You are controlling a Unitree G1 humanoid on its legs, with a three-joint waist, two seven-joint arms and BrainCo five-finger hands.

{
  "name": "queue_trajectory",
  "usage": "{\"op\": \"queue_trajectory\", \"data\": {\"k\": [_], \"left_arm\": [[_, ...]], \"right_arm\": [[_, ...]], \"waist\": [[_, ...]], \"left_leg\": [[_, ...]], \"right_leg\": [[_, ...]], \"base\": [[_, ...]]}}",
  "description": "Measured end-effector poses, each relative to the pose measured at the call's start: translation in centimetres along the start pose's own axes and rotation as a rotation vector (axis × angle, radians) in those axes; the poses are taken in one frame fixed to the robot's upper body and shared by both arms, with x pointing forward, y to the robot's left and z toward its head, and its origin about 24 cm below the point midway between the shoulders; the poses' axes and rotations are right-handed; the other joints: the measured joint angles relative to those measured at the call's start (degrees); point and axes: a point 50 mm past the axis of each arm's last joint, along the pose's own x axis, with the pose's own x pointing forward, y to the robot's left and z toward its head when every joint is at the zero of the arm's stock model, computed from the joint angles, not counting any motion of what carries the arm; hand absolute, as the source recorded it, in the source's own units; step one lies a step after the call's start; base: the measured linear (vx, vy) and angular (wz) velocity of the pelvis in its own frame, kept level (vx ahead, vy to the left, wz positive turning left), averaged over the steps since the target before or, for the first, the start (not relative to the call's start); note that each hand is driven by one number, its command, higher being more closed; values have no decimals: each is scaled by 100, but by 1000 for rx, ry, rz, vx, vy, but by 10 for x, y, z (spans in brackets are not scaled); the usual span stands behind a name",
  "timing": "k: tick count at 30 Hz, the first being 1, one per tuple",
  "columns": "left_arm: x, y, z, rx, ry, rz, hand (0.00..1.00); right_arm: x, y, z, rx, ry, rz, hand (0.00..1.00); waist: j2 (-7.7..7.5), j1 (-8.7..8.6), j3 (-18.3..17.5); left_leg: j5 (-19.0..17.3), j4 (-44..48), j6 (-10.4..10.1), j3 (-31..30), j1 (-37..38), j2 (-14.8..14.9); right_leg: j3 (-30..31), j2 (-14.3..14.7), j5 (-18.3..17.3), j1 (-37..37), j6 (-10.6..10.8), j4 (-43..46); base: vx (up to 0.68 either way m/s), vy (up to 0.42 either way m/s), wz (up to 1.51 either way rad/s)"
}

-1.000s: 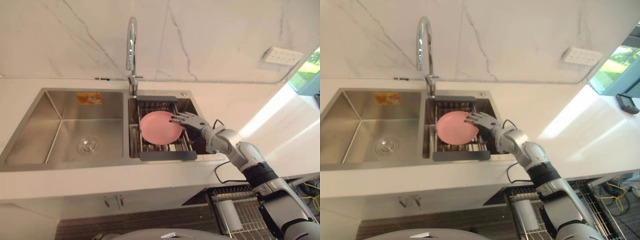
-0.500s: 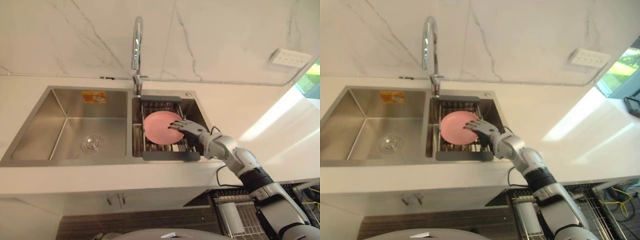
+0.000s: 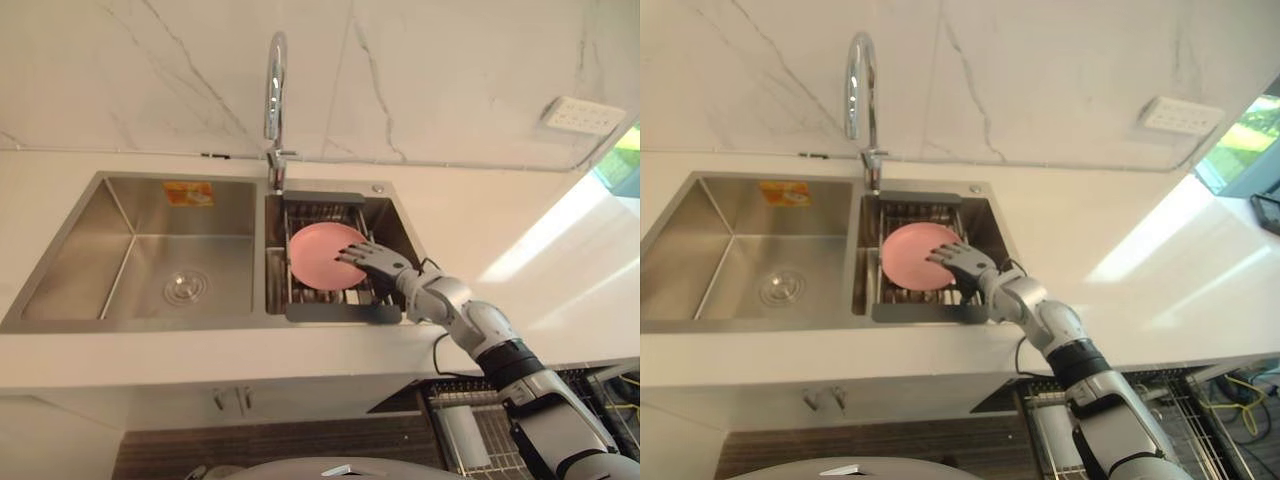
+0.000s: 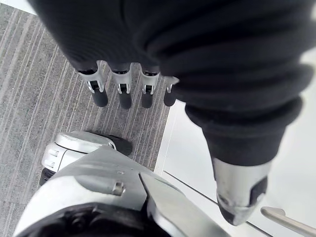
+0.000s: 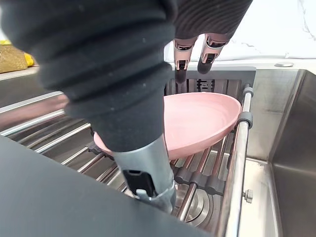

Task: Walk over to the sink, pick up the cup, carry it to the dishwasher, place the cup inside the dishwasher, then close the dishwasher door

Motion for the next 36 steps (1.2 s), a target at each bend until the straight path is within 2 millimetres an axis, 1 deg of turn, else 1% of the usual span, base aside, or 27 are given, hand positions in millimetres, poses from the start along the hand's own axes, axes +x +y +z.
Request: {"op": "queue_trajectory", "data": {"k": [5,9,18,22,23,28,32,36], "left_arm": [[0,-1,1,8,-4,-4,0],[0,-2,4,9,-18,-6,0],[0,-2,4,10,-18,-7,0],[0,-2,5,10,-20,-8,0],[0,-2,5,10,-20,-8,0],[0,-2,5,11,-22,-9,0],[0,-2,5,13,-21,-9,0],[0,-2,5,12,-23,-9,0]], "right_arm": [[1,4,2,-3,-10,10,0],[1,12,-2,-13,13,54,0],[4,20,-3,-27,20,104,0],[4,24,-8,-35,43,127,0],[4,24,-8,-36,44,127,100],[5,31,-12,-41,68,164,100],[10,28,-8,-49,64,121,100],[10,31,-10,-64,84,93,100]], "waist": [[-3,19,-2],[-8,117,-6],[-35,155,-24],[-36,191,-24],[-36,196,-24],[-48,226,-21],[-49,204,-18],[-44,259,-9]], "left_leg": [[0,-1,0,-3,0,-4],[1,-2,1,-17,-3,-12],[26,-9,13,-130,-35,-22],[54,-44,9,-145,-34,-26],[69,-67,8,-150,-29,-26],[110,-115,6,-192,-36,-36],[142,-118,6,-276,-83,-37],[162,-118,6,-303,-117,-33]], "right_leg": [[-4,0,-3,0,4,0],[-19,-2,-4,5,5,0],[-151,-16,-11,39,14,0],[-167,-18,-11,33,14,0],[-169,-18,-11,31,14,0],[-224,-21,-11,26,14,0],[-300,-23,-12,28,14,0],[-302,-27,-12,16,13,-1]], "base": [[0,0,0],[0,0,0],[-17,-3,6],[-25,-3,1],[-23,-4,5],[-33,-3,4],[-29,-5,11],[-26,-1,5]]}}
